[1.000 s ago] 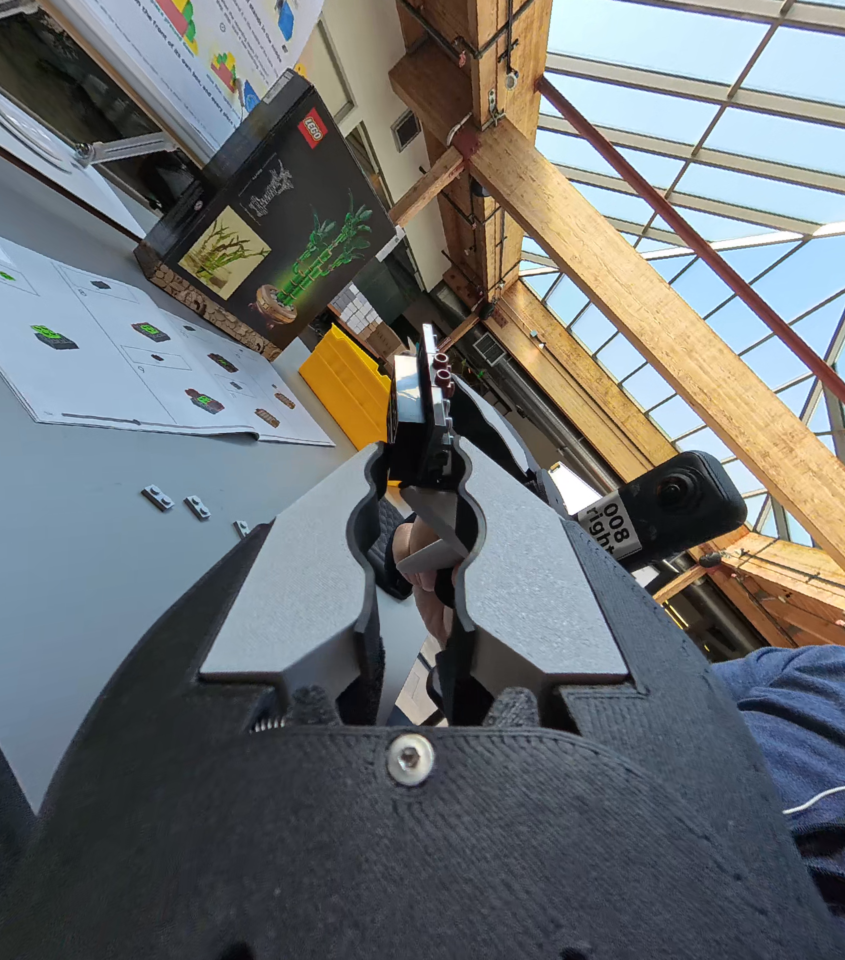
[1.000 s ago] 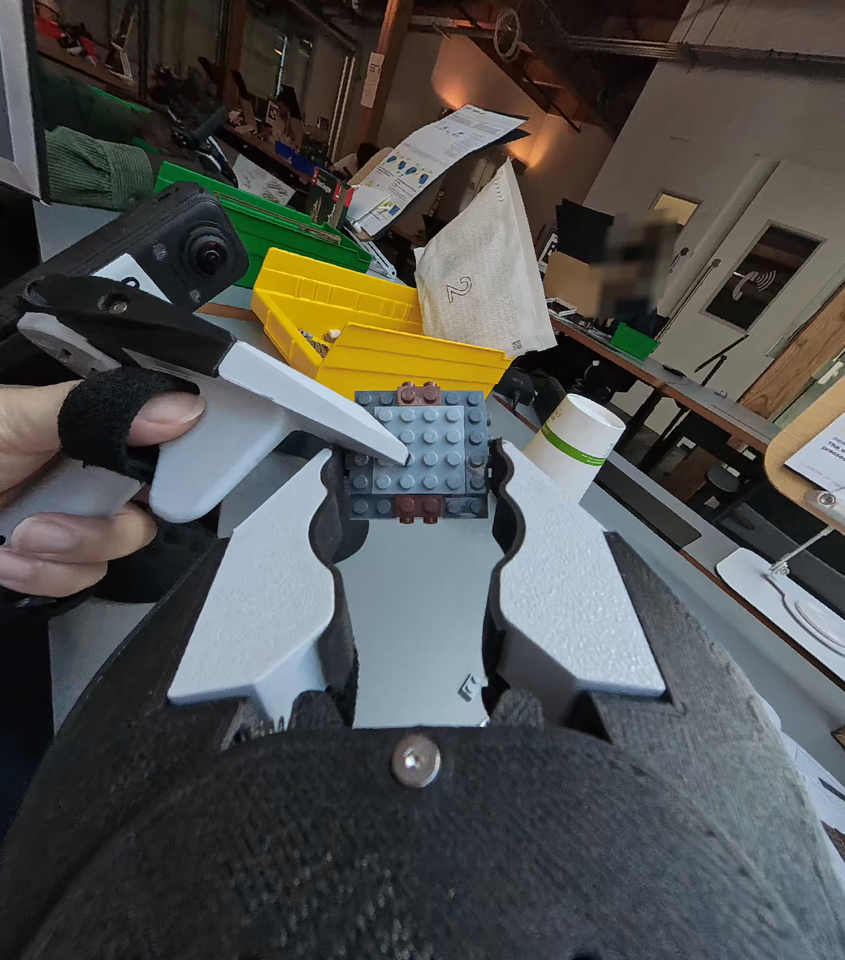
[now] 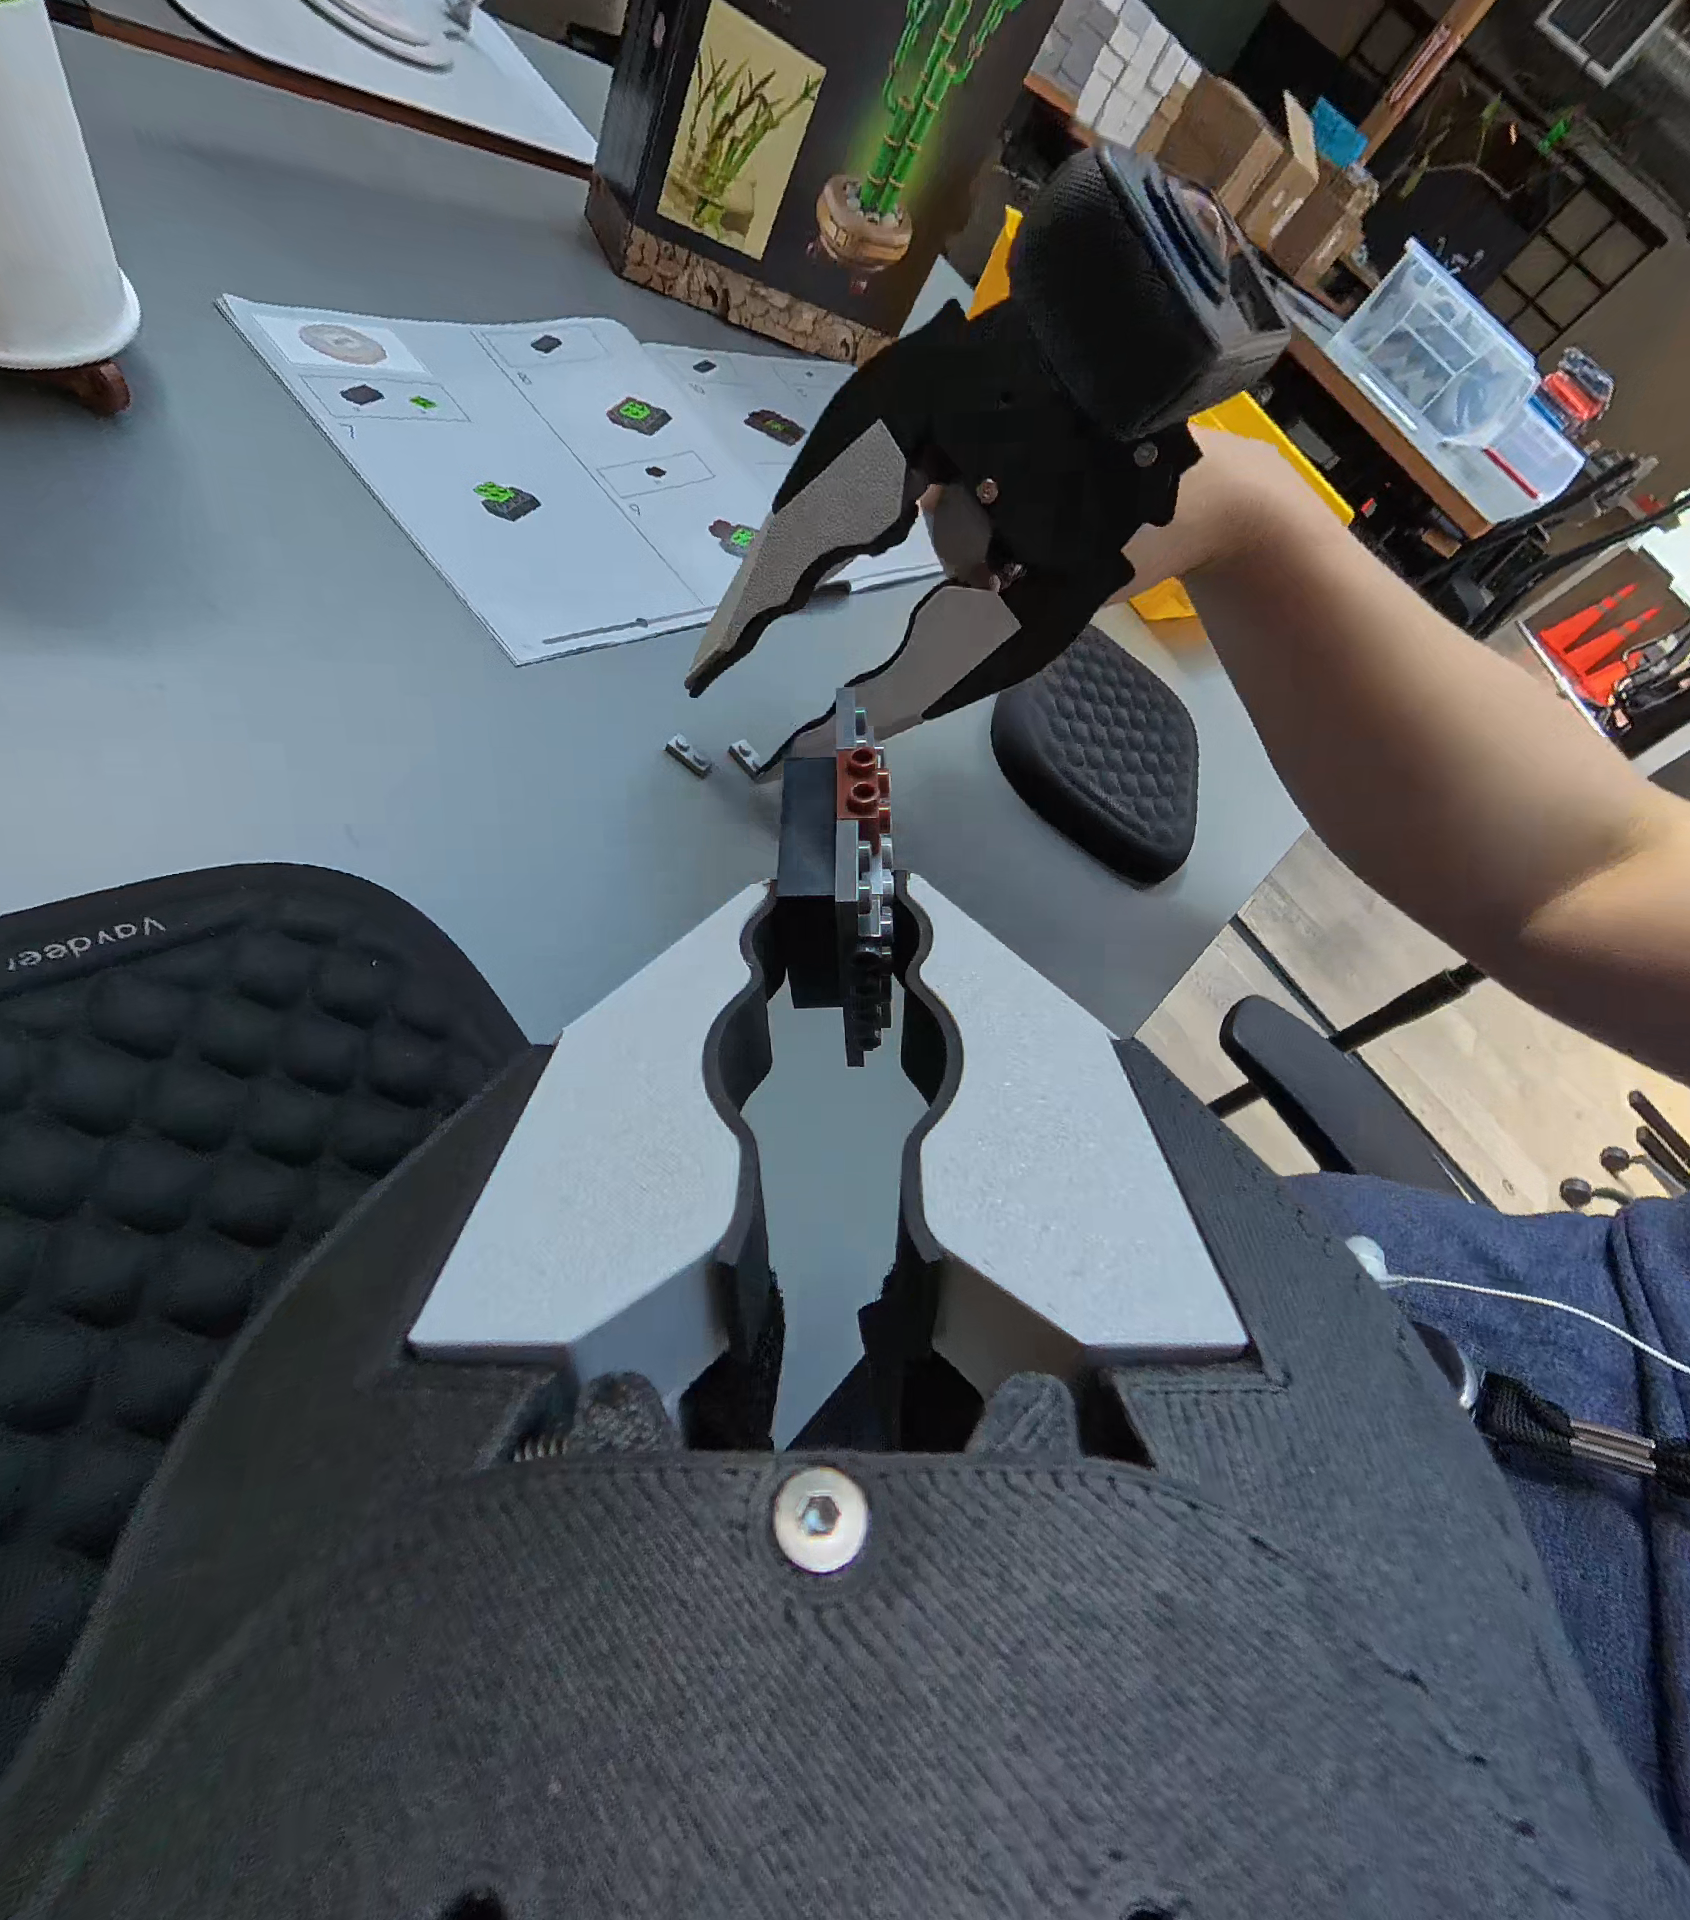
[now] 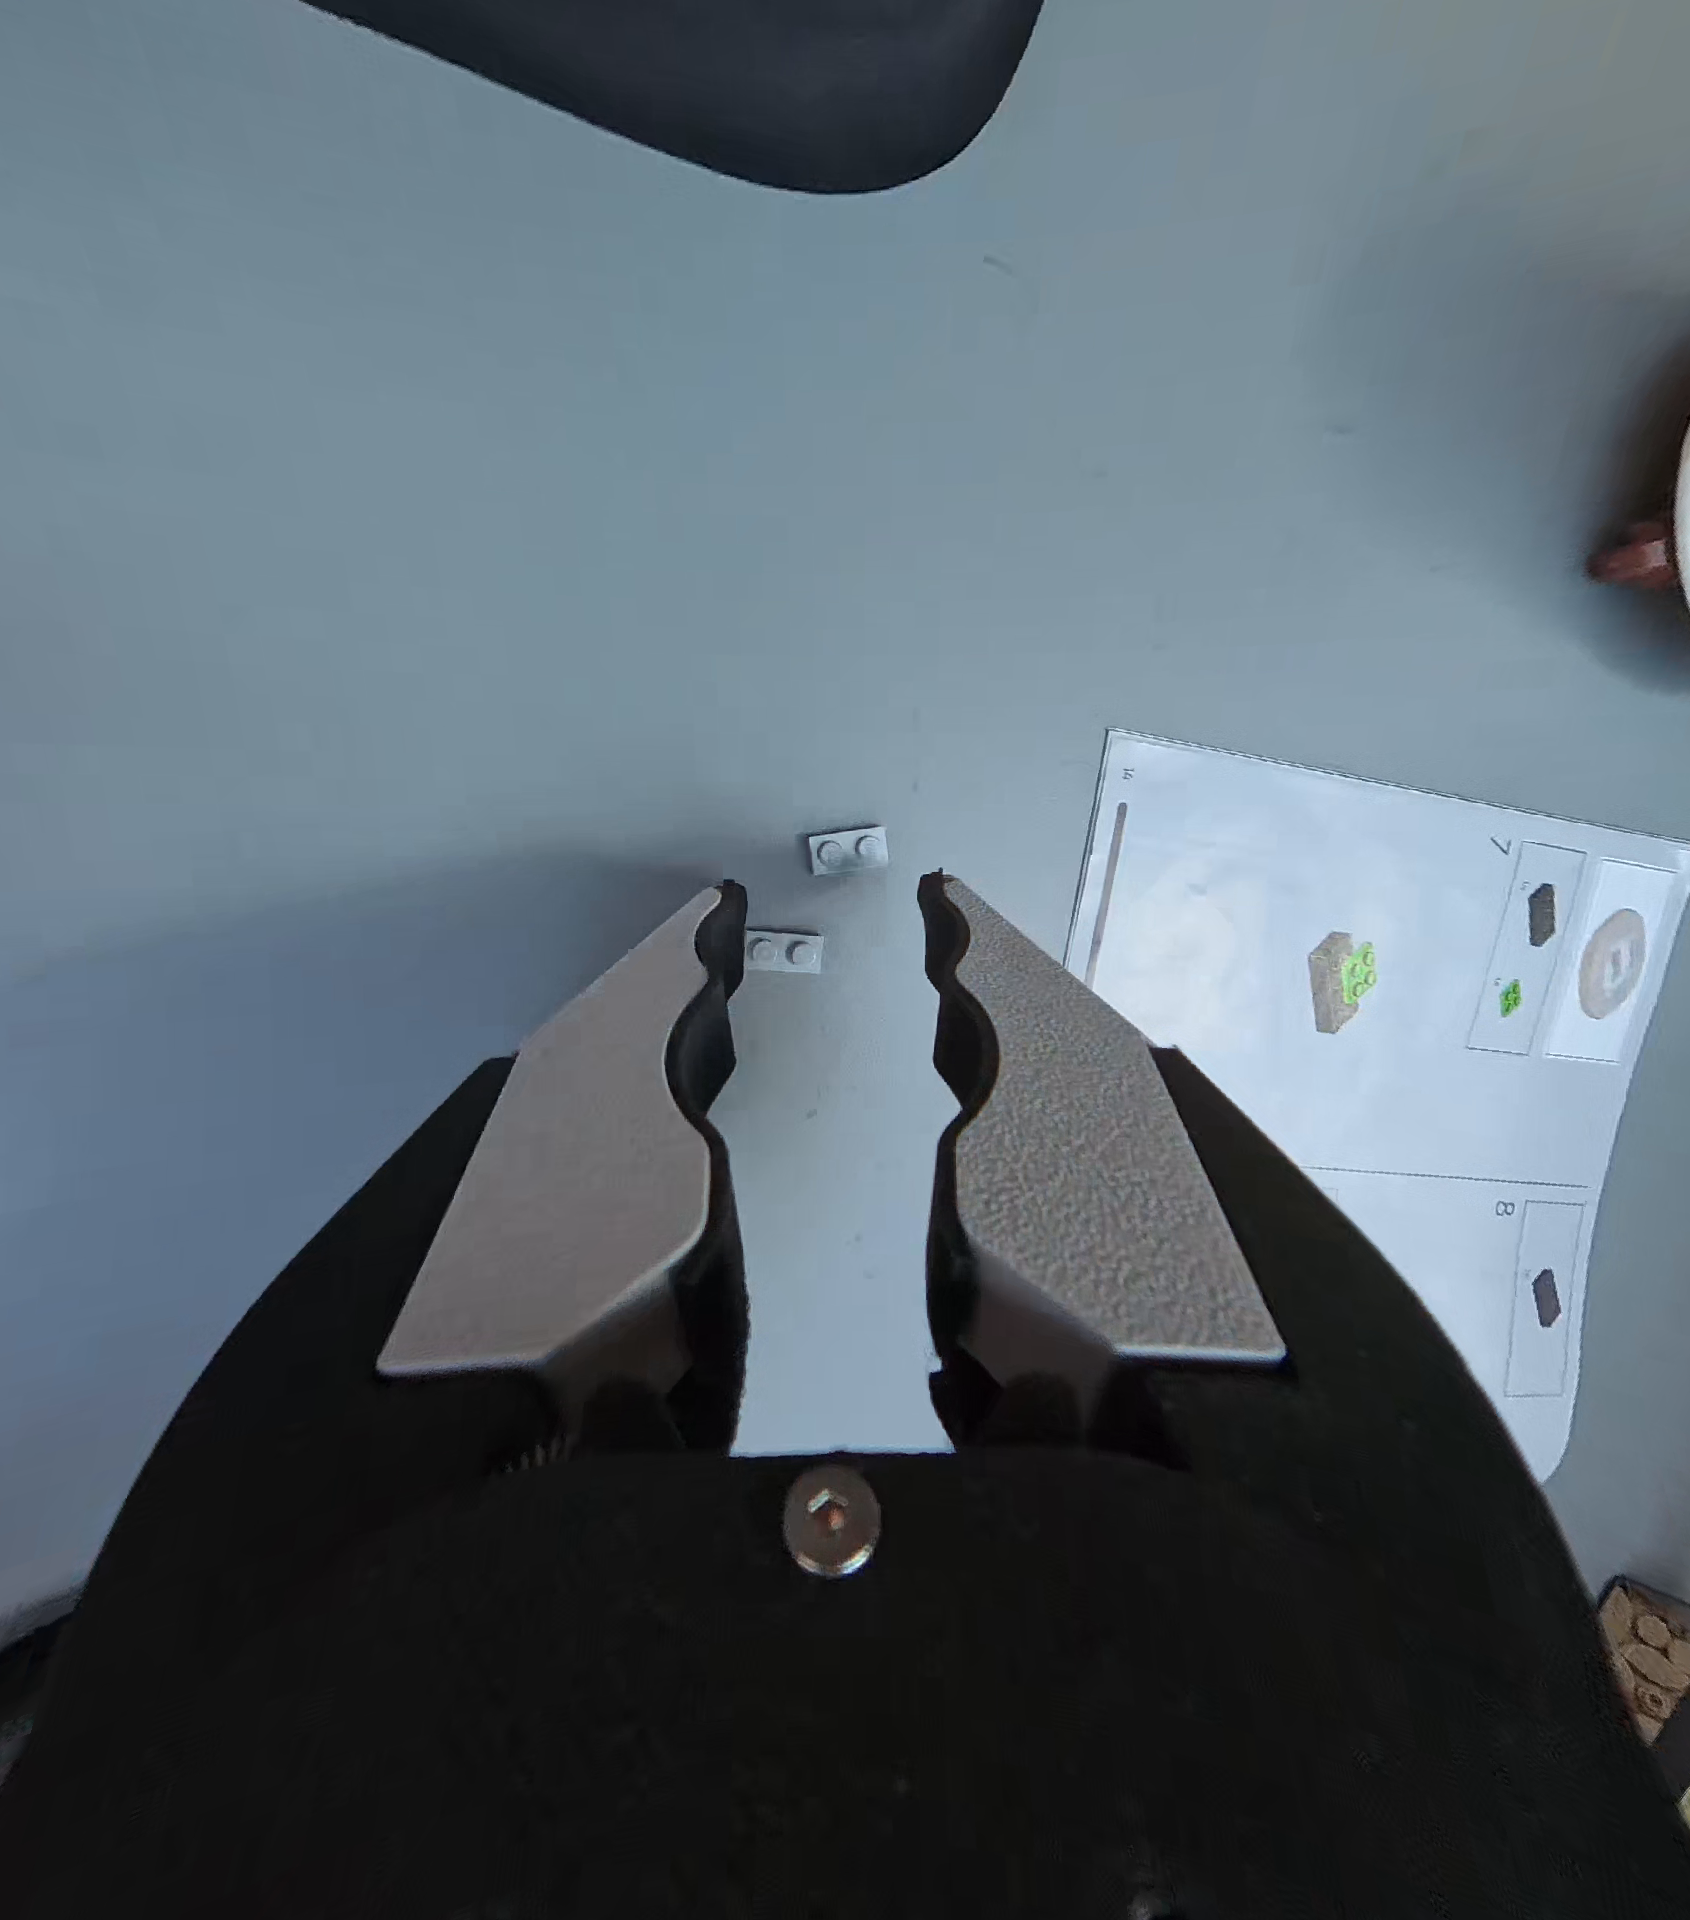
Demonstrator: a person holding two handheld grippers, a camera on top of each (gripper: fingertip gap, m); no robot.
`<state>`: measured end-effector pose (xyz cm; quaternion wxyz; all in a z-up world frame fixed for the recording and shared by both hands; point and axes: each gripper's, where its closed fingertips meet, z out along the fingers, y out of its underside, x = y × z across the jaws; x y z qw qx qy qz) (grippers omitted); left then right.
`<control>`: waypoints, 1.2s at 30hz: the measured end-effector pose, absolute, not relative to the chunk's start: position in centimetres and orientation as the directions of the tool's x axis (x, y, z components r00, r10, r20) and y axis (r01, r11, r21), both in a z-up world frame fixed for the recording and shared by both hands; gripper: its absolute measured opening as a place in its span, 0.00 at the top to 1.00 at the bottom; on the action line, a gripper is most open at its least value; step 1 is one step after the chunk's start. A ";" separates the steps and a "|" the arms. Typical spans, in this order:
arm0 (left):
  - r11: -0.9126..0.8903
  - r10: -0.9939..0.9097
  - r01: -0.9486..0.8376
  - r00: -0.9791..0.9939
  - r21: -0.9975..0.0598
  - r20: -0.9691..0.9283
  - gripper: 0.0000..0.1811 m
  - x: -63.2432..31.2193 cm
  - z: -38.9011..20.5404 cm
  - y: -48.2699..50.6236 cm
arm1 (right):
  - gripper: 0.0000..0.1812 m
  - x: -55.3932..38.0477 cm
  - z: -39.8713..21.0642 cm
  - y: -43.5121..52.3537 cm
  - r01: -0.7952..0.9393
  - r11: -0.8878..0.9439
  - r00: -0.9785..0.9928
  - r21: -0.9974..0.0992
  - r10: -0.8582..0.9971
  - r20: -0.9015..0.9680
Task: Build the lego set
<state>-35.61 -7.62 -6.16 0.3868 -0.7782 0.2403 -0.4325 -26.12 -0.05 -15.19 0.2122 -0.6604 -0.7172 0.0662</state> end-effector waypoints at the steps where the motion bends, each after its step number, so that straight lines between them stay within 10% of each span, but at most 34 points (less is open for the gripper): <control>1: -0.592 -0.710 -0.064 0.513 -0.804 0.482 0.90 -35.6 -6.4 -7.8 | 0.81 -26.1 -15.4 0.1 0.925 0.123 -0.049 -0.359 0.977 0.209; 24: -0.641 -0.689 -0.067 0.488 -0.764 0.536 0.90 -35.2 -7.5 -7.9 | 0.92 -26.5 -16.4 0.3 0.967 0.109 -0.099 -0.229 0.994 0.055; 30: -0.579 -0.675 0.073 0.517 -0.812 0.527 0.90 -34.3 -7.4 -6.9 | 0.92 -32.7 -2.1 -3.5 0.447 0.196 0.180 -0.873 0.936 0.302; 33: -0.520 -0.691 0.102 0.534 -0.848 0.487 0.90 -33.4 -6.9 -6.7 | 0.92 -32.5 2.9 -6.3 0.137 0.189 0.387 -0.972 0.893 0.228; 36: -0.438 -0.719 0.131 0.543 -0.889 0.435 0.90 -32.4 -5.3 -6.7 | 0.92 -32.2 0.8 -6.4 0.226 0.116 0.499 -0.967 0.839 0.218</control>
